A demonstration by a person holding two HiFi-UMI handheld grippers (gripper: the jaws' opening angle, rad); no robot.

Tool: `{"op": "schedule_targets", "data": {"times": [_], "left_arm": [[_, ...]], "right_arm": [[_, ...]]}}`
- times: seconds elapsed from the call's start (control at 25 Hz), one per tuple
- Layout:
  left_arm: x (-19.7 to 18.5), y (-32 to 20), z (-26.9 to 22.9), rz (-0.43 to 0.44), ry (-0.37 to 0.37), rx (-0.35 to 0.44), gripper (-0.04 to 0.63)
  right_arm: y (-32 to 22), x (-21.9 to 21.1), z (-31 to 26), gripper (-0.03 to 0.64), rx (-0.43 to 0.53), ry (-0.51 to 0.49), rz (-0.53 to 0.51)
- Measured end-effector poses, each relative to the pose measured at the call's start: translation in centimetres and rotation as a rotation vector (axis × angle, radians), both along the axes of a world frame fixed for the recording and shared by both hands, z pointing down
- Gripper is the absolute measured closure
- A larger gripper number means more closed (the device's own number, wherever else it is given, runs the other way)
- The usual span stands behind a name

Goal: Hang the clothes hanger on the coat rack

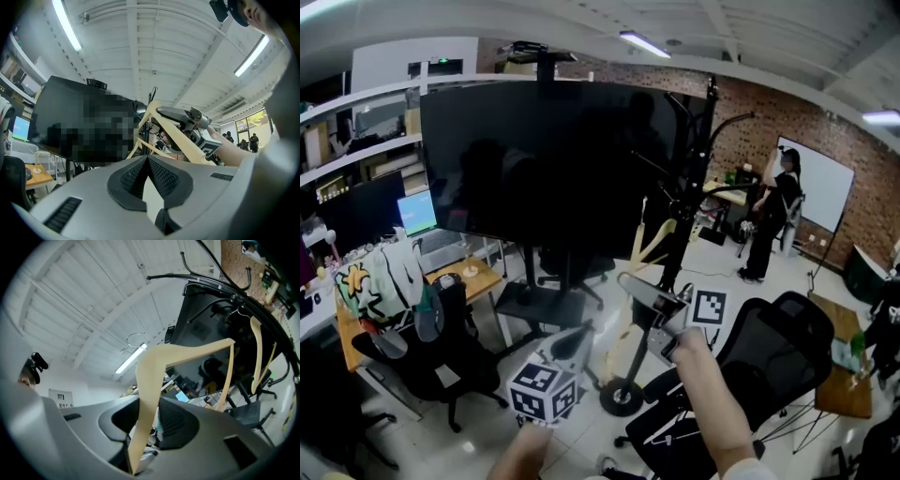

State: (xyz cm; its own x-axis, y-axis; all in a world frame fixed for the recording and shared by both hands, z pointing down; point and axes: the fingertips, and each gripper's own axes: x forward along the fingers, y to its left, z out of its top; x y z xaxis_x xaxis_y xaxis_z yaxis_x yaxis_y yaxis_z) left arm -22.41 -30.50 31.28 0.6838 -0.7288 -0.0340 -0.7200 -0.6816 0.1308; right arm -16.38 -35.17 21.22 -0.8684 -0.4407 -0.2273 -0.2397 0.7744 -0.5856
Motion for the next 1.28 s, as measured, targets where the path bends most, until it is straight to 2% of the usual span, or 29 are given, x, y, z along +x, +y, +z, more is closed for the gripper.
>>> {"op": "schedule_targets", "data": {"times": [0.32, 0.52, 0.92, 1.28], "left_arm": [[1.8, -5.5, -1.5, -0.034, -0.014, 0.032, 0.604], [1.5, -7.9, -1.6, -0.071, -0.021, 0.036, 0.604], [-1.1, -10.3, -1.7, -0.175, -0.029, 0.044, 0.604], [-1.6, -12.1, -2.0, -0.209, -0.045, 0.044, 0.604]], "right_arm": [[-7.1, 3.4, -3.1, 0.479, 0.003, -0.126, -0.047], [-11.3, 4.7, -4.6, 0.479, -0.01, -0.241, -0.09], [-17.6, 4.6, -5.7, 0.479, -0.043, -0.386, -0.184], [-22.0, 4.7, -6.2, 0.479, -0.121, -0.561, -0.273]]}}
